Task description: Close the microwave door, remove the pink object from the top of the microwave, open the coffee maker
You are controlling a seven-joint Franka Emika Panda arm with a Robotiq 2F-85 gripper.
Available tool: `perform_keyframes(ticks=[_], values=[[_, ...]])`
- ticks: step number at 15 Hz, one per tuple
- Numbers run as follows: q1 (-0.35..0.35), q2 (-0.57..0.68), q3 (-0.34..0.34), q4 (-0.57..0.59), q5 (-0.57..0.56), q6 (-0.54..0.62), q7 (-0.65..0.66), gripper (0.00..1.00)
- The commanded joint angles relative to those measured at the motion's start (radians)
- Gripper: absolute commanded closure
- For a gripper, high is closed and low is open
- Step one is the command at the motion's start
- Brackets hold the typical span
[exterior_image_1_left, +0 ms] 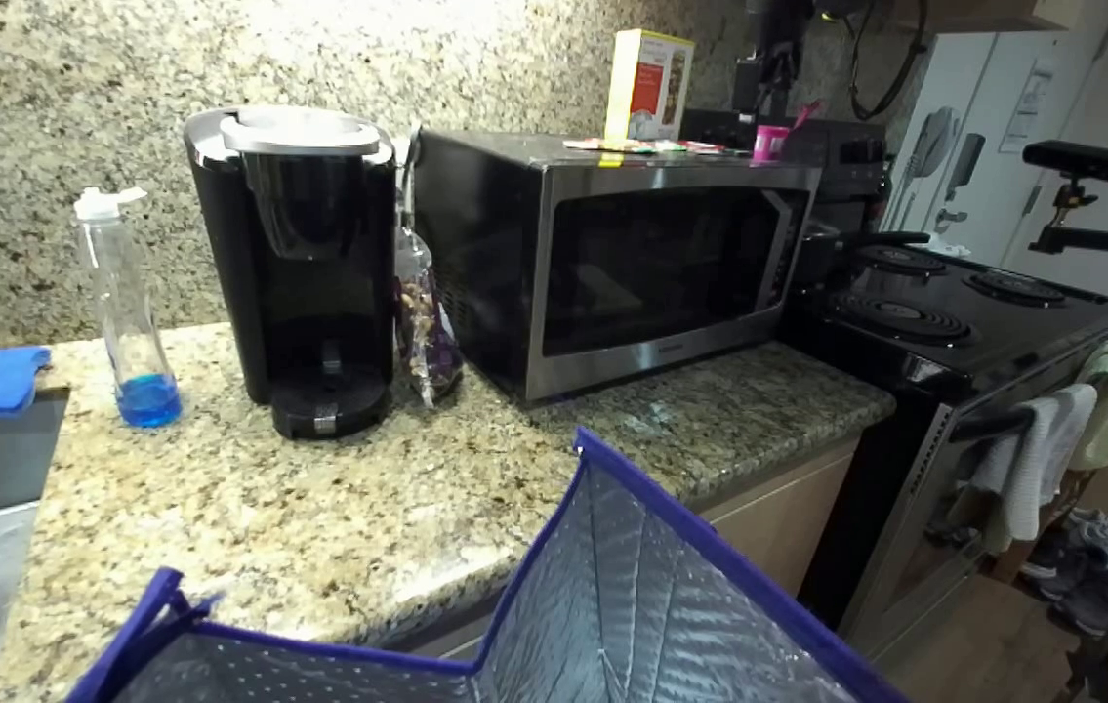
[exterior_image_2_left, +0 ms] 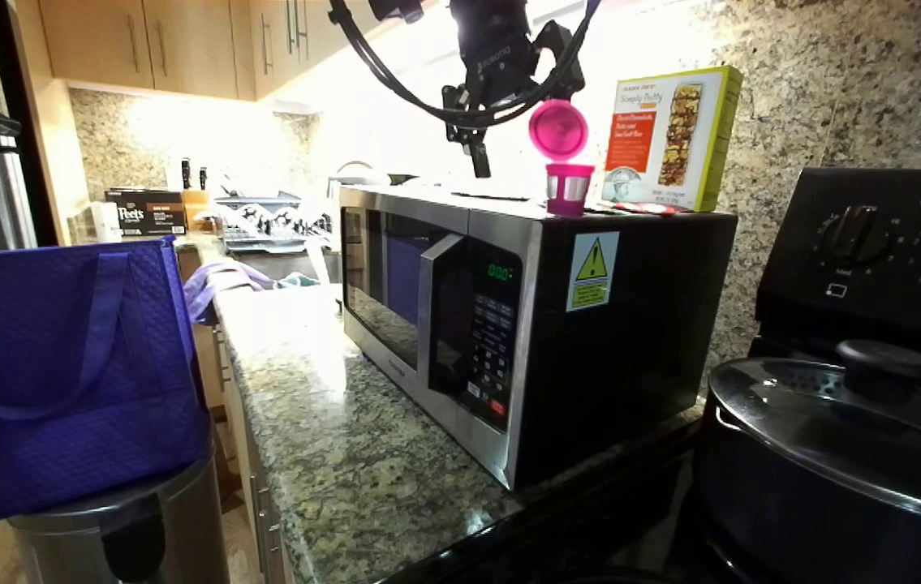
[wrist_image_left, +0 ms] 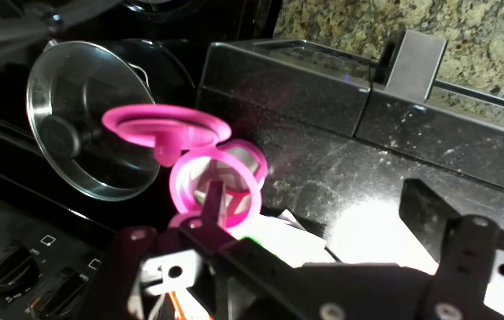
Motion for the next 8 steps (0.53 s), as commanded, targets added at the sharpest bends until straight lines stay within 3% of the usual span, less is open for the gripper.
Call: perform_keyframes(ticks=[1,2,3,4,7,8], values=[[-0.044,0.020,0.019,0.025,0.069,0.083,-0.102,0.06],[-0.051,0.027,0.020,0.031,0.089,0.092,-0.116,0.12],[-0.059,0.032,0.021,0.031,0.109,0.106,-0.136,0.31],[-0.064,0.038,0.021,0.036,0.124,0.104,-0.150,0.31],[-0.070,0.045,0.015,0.042,0.138,0.092,-0.170,0.52],[-0.067,0.046,0.011,0.043,0.133,0.083,-0.162,0.13]])
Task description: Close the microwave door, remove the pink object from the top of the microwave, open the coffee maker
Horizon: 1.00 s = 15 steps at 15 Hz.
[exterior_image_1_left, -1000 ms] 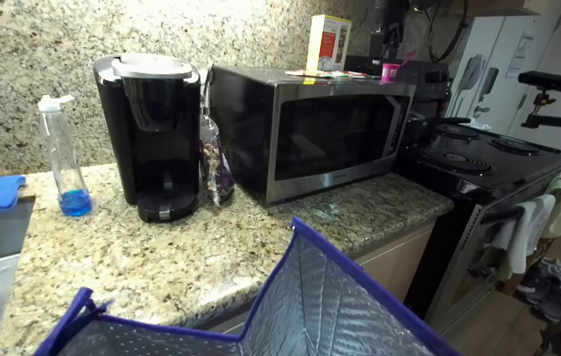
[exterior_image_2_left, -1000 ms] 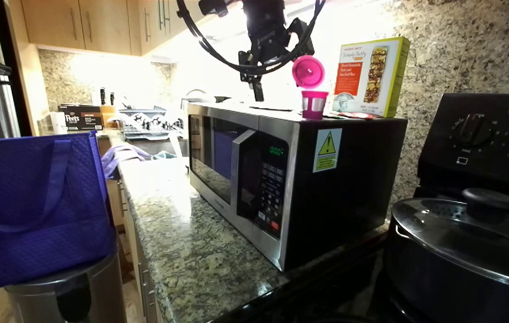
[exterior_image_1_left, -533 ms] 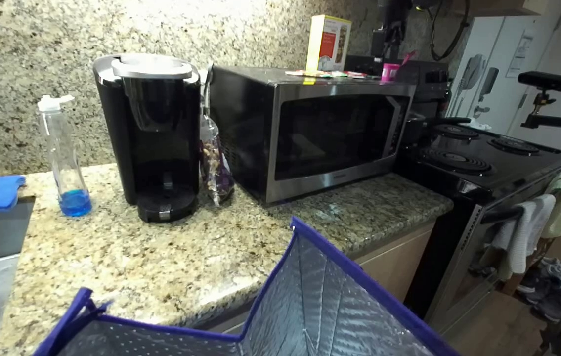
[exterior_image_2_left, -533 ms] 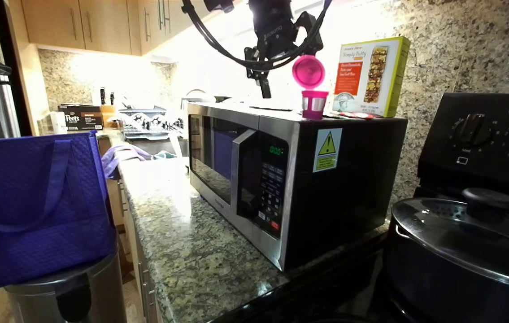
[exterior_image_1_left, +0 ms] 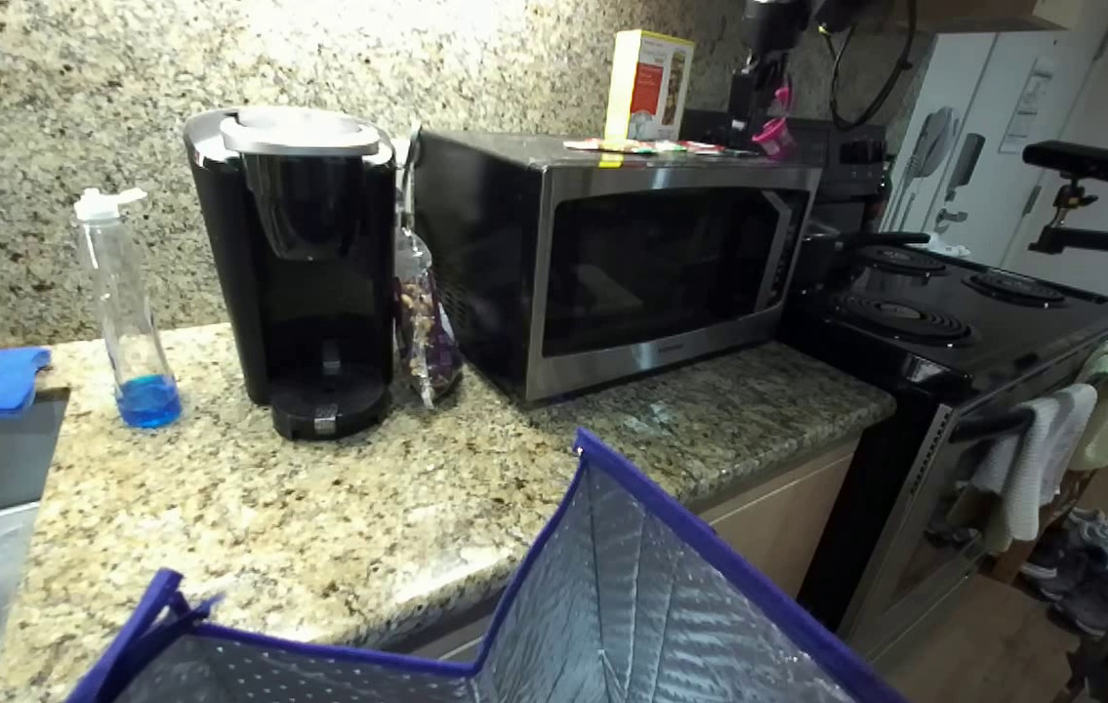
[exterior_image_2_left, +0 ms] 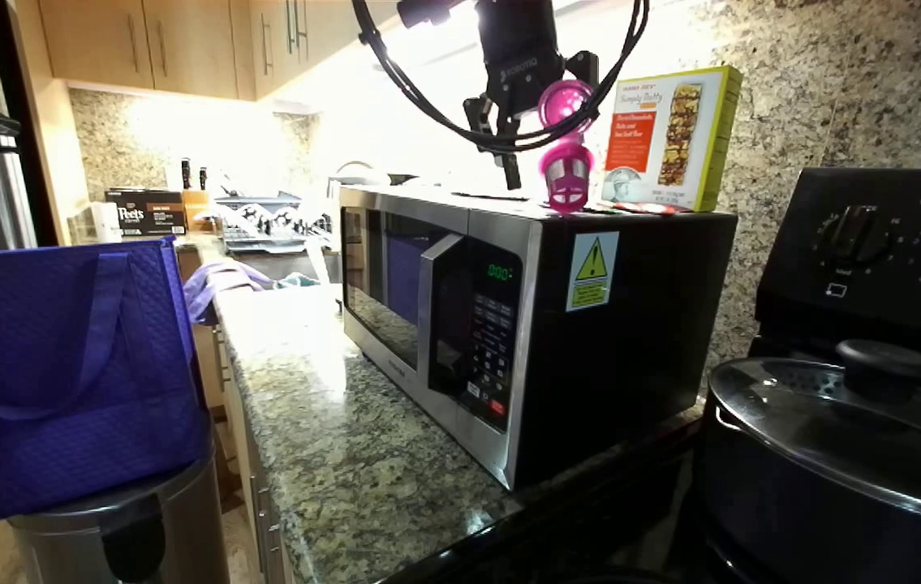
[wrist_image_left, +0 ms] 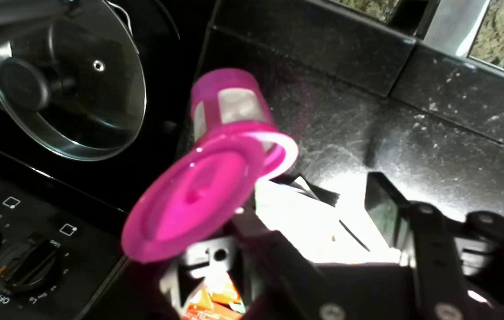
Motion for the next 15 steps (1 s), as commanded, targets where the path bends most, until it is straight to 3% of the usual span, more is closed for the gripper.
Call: perform_keyframes(ticks=[1,5,15], values=[[-0.014,0.022,0.002,0.037,0.019,-0.025,-0.020,0.12],[-0.008,0.014,-0.004,0.032,0.008,-0.024,-0.007,0.01],[0.003,-0.003,-0.009,0.033,0.006,-0.035,0.015,0.00]])
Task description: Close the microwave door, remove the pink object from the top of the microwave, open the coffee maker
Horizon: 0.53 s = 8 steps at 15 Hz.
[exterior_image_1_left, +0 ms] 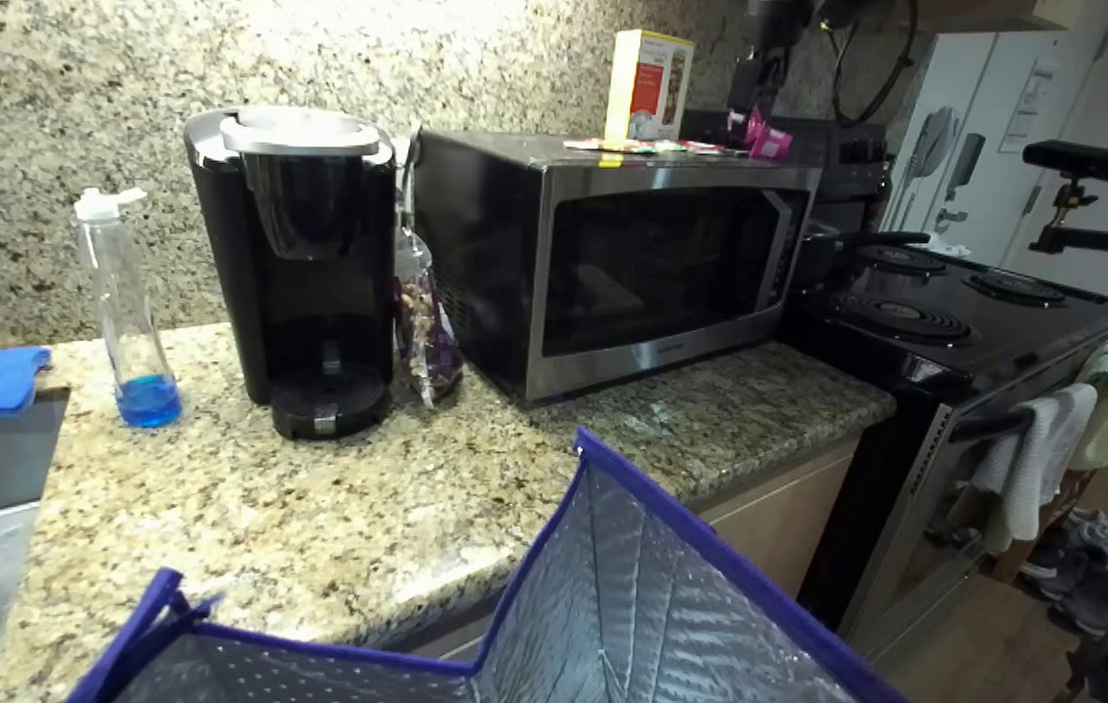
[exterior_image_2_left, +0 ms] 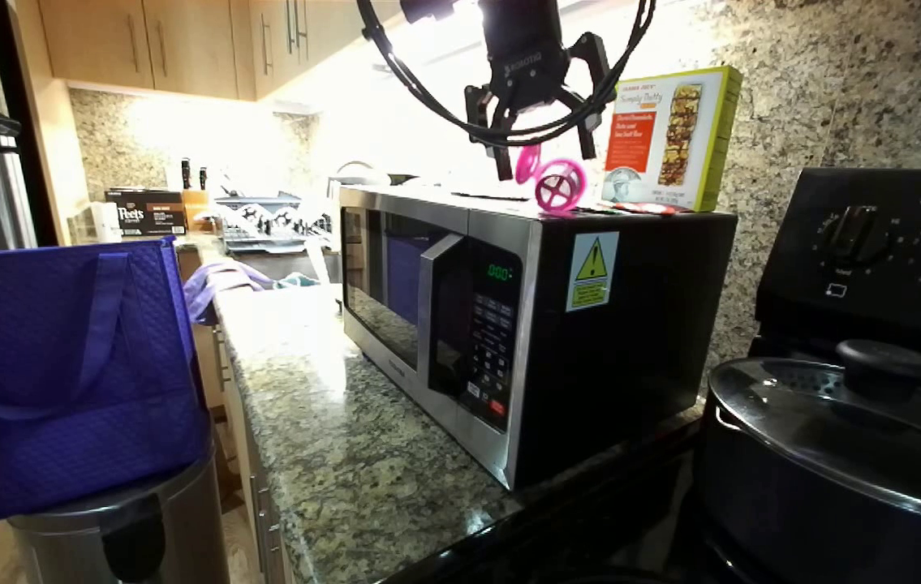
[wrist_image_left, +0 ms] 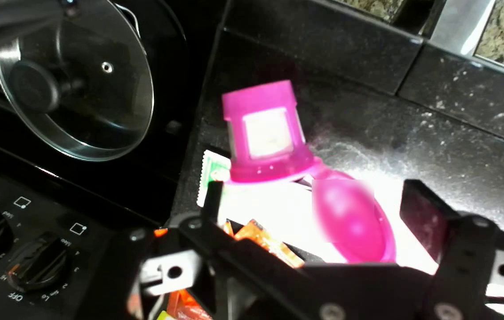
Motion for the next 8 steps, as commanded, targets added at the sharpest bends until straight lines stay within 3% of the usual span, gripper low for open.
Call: perform_keyframes(ticks=[1,8], values=[[0.004,-0.009,-0.001,0.013,0.004,-0.025,0.017,0.00],[0.004,-0.011,-0.006,0.009,-0.002,-0.013,0.031,0.00]])
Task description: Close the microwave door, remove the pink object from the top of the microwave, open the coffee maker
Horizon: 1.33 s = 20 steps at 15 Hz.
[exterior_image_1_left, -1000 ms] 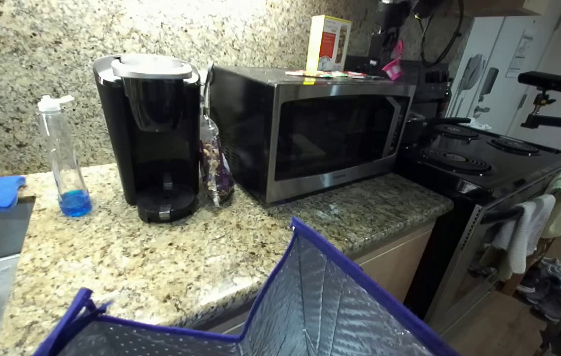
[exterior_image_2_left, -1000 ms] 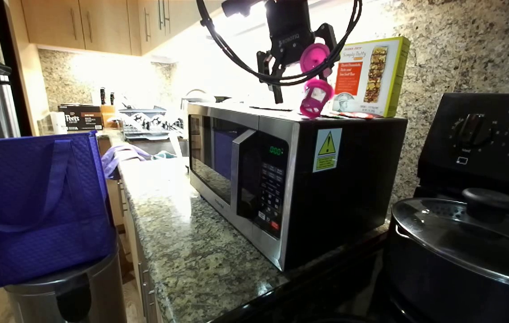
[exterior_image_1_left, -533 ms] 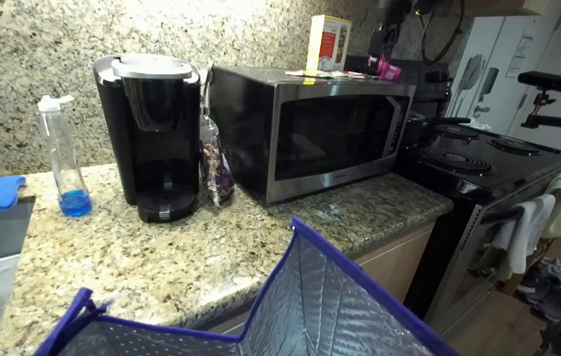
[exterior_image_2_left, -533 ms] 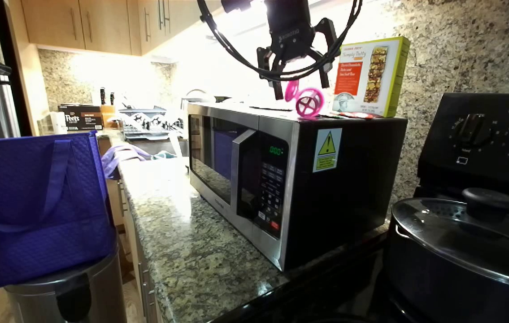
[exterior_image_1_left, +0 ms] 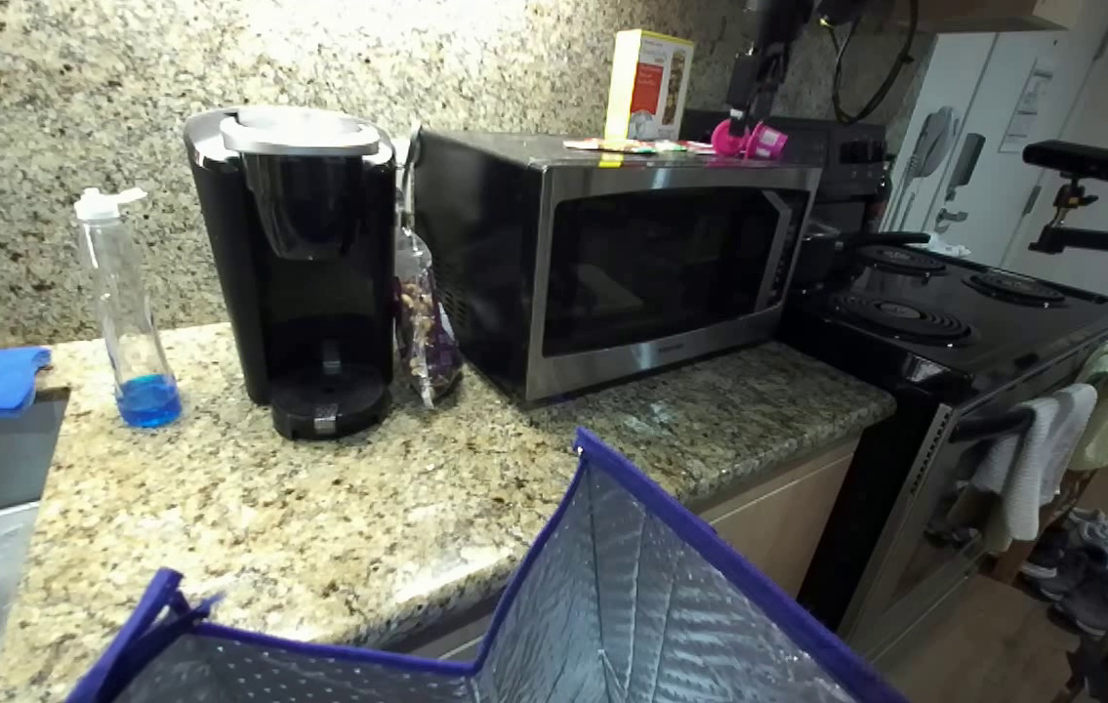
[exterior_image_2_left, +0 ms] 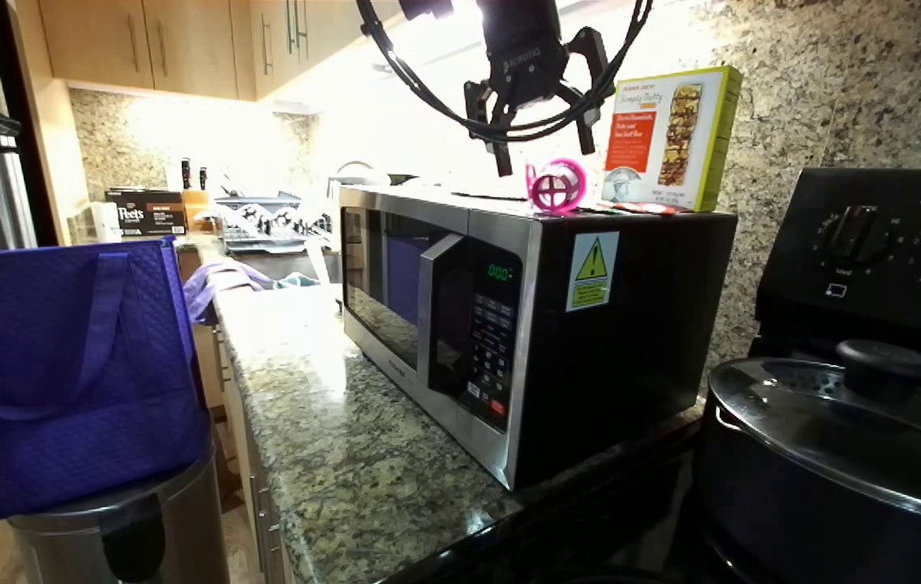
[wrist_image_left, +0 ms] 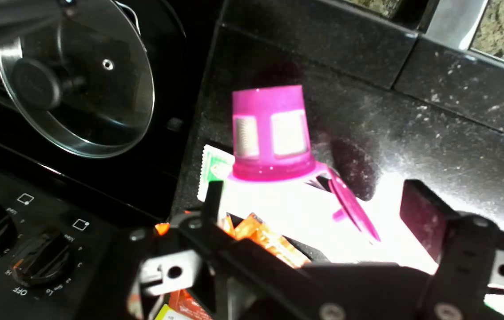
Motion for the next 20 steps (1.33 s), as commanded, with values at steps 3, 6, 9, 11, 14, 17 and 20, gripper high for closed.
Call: perform_keyframes(ticks=[3,6,9,11,14,17,20], values=[[0.002,-0.010,-0.022,0.000,-0.007,-0.054,0.076,0.00],[0.003,-0.002,-0.039,0.010,-0.009,-0.093,0.121,0.00],[0.003,0.010,-0.044,0.026,-0.003,-0.113,0.127,0.27],[0.002,0.012,-0.043,0.027,-0.001,-0.116,0.124,0.41],[0.002,0.010,-0.042,0.026,0.001,-0.117,0.123,0.61],[0.002,0.000,-0.041,0.014,0.002,-0.110,0.123,0.79],[0.005,-0.030,-0.038,-0.016,0.006,-0.084,0.127,0.84]])
